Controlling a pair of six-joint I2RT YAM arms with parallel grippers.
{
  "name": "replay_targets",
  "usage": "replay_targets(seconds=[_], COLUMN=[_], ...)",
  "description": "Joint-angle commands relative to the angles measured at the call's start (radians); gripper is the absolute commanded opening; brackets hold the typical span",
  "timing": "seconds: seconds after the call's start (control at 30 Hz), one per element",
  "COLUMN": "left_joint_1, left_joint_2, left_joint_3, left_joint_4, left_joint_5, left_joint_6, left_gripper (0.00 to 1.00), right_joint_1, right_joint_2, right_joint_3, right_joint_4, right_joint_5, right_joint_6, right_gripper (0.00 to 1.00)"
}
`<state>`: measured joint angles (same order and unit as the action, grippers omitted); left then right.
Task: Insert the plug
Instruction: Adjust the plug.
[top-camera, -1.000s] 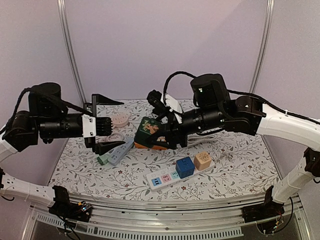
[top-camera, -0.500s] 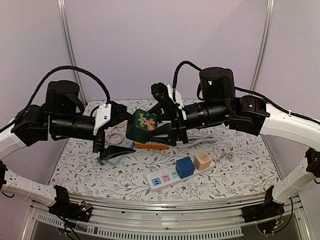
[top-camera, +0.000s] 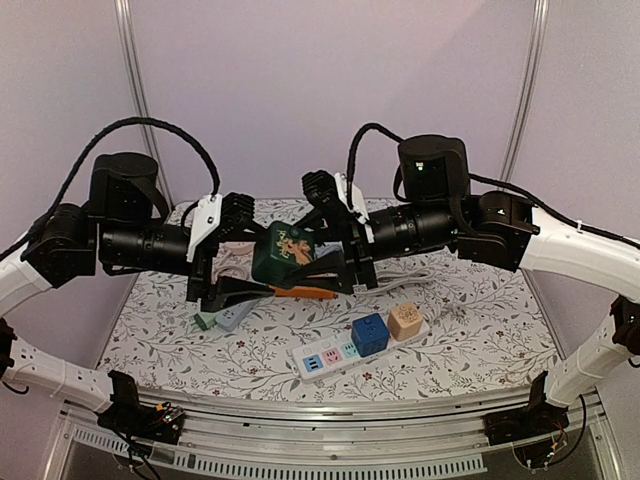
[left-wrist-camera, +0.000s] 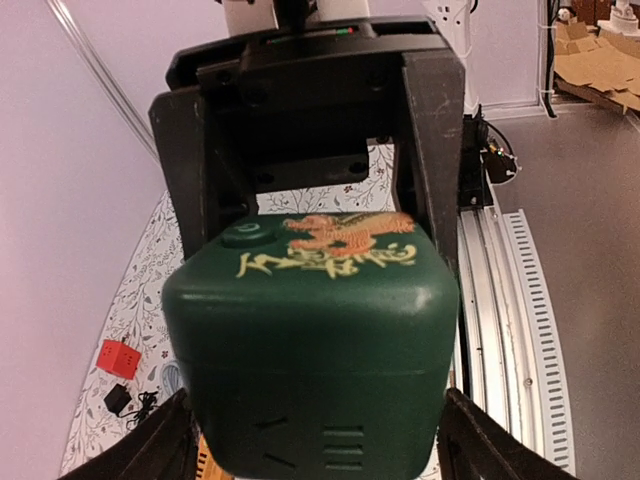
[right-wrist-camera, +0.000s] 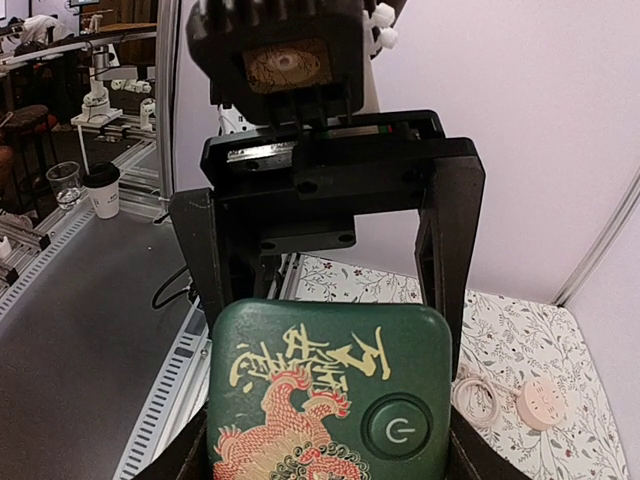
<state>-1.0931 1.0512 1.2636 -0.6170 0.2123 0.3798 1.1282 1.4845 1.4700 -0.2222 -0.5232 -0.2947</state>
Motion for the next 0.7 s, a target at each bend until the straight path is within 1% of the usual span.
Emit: replay_targets(seconds=[0.0, 0.17, 0.23, 0.33, 0.37, 0.4, 0.43, 0.47, 0.5, 0.53, 0.57, 0.6, 0.67], left_joint_1=[-0.014, -0.014, -0.016, -0.016, -0.016, -0.016, -0.016, -0.016, -0.016, -0.017, -0.016, -0.016, -0.016], left_joint_2=[0.015, 0.014, 0.015, 0.014, 0.011, 0.007, 0.003, -0.003, -0.008, -0.014, -0.019, -0.028, -0.039], left_joint_3=[0.027, 0.008, 0.008, 0.002, -0.003, -0.010, -0.018, -0.030, -0.039, -0.051, -0.064, -0.078, -0.110], left_joint_4=[0.004, 0.009, 0.011, 0.019, 0.026, 0.035, 0.043, 0.056, 0.071, 0.092, 0.118, 0.144, 0.214], left_joint_5=[0.019, 0.016, 0.017, -0.002, -0.013, -0.027, -0.046, -0.076, -0.106, -0.148, -0.191, -0.239, -0.326], left_joint_6=[-0.025, -0.024, -0.022, -0.018, -0.014, -0.011, -0.005, 0.002, 0.013, 0.024, 0.039, 0.059, 0.105], left_gripper=[0.75, 0.44, 0.29, 0.02, 0.00, 0.00, 0.00, 0.00, 0.00, 0.00, 0.00, 0.00, 0.00], right_joint_1=[0.007, 0.010, 0.011, 0.011, 0.011, 0.011, 0.011, 0.012, 0.010, 0.011, 0.011, 0.011, 0.011], right_joint_2=[0.003, 0.006, 0.009, 0.011, 0.011, 0.011, 0.010, 0.011, 0.010, 0.008, 0.004, 0.001, -0.009], right_joint_3=[0.002, 0.004, 0.004, 0.006, 0.006, 0.006, 0.006, 0.006, 0.007, 0.008, 0.009, 0.011, 0.017], right_joint_4=[0.001, 0.000, -0.001, 0.001, 0.001, 0.003, 0.004, 0.004, 0.006, 0.008, 0.010, 0.010, 0.015], right_joint_5=[0.020, 0.019, 0.019, 0.024, 0.033, 0.046, 0.066, 0.092, 0.128, 0.171, 0.215, 0.268, 0.352], right_joint_6=[-0.017, -0.017, -0.017, -0.016, -0.015, -0.013, -0.008, 0.006, 0.024, 0.042, 0.076, 0.097, 0.158], right_gripper=[0.00, 0.00, 0.00, 0.00, 0.00, 0.02, 0.12, 0.31, 0.56, 0.75, 0.88, 0.97, 0.99])
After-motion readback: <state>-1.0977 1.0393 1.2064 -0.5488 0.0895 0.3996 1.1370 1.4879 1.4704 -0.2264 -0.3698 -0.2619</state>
